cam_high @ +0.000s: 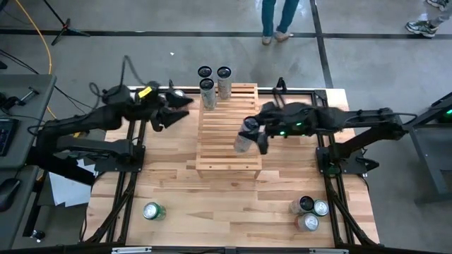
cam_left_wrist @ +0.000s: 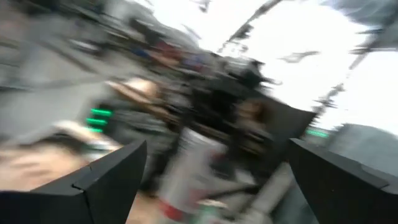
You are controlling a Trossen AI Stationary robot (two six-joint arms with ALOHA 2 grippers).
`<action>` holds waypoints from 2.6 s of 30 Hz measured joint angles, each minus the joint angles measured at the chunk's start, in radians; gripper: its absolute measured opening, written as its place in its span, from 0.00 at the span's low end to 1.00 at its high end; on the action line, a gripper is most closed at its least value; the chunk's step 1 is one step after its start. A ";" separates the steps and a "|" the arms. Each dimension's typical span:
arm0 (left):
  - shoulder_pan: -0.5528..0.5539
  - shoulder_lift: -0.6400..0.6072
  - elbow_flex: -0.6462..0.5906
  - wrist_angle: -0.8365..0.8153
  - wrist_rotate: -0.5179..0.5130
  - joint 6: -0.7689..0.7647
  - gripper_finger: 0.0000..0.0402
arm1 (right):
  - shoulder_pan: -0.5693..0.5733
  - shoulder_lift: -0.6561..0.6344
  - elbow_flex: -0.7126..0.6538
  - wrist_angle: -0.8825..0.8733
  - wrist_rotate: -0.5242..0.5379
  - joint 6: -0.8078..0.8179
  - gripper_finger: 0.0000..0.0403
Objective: Place canned beverage on shelf
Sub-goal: Put the white pink soda can on the shelf aligned with the other white pink soda can
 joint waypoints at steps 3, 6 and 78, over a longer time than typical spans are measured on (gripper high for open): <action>-0.057 -0.068 0.000 -0.122 -0.215 0.060 0.94 | -0.040 0.082 0.069 -0.044 0.016 -0.028 0.59; -0.123 -0.100 0.000 -0.176 -0.376 0.113 0.94 | -0.088 0.171 0.181 -0.117 0.080 -0.082 0.59; -0.220 -0.072 -0.001 -0.177 -0.511 0.215 0.94 | -0.299 0.490 0.416 -0.028 0.255 -0.115 0.72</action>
